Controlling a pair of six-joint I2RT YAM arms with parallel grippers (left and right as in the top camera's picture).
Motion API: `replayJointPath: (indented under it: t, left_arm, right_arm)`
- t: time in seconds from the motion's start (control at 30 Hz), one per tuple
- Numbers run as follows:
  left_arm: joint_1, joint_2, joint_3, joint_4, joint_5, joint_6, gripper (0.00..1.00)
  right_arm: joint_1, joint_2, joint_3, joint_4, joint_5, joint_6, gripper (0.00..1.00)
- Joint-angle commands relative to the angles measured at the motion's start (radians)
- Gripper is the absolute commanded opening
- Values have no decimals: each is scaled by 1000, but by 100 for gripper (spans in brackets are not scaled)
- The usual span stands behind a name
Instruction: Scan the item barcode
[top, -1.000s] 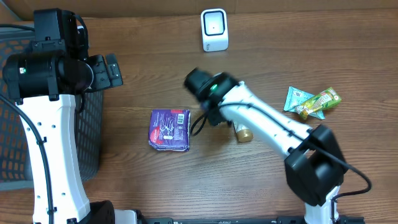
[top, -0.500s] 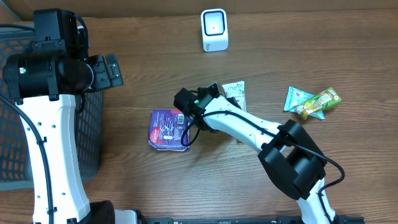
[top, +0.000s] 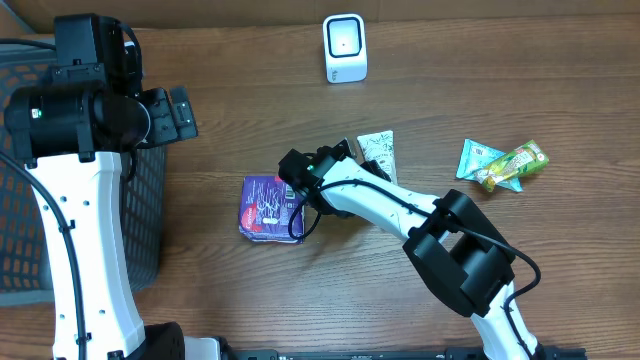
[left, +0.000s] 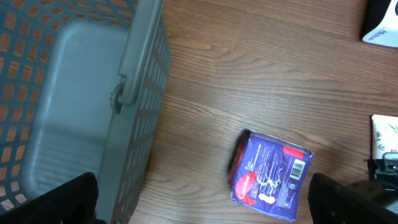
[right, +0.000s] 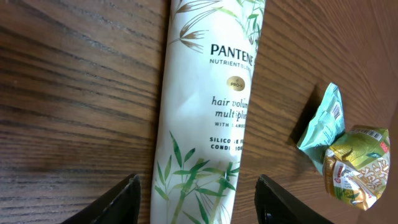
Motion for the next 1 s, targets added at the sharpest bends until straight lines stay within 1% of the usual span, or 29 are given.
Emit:
replayJointPath:
  t: [0.0,0.37,0.57,0.8,0.97]
  left_arm:
    - [-2,-4,21,-2,5,-3,100]
    - [-2,-4,21,-2,5,-3,100]
    - [-2,-4,21,-2,5,-3,99]
    - [-2,-4,21,-2,5,-3,100]
    - [-2,-4,21,-2,5,-3,99]
  right_arm:
    - [5,43,-9,0,30,5,59]
    - [11,60,-11,5,23,5,56]
    - [10,63,-24,28,4,5,53]
    - [4,63,-131,97,4,5,54]
    - [4,63,-179,115,4,5,54]
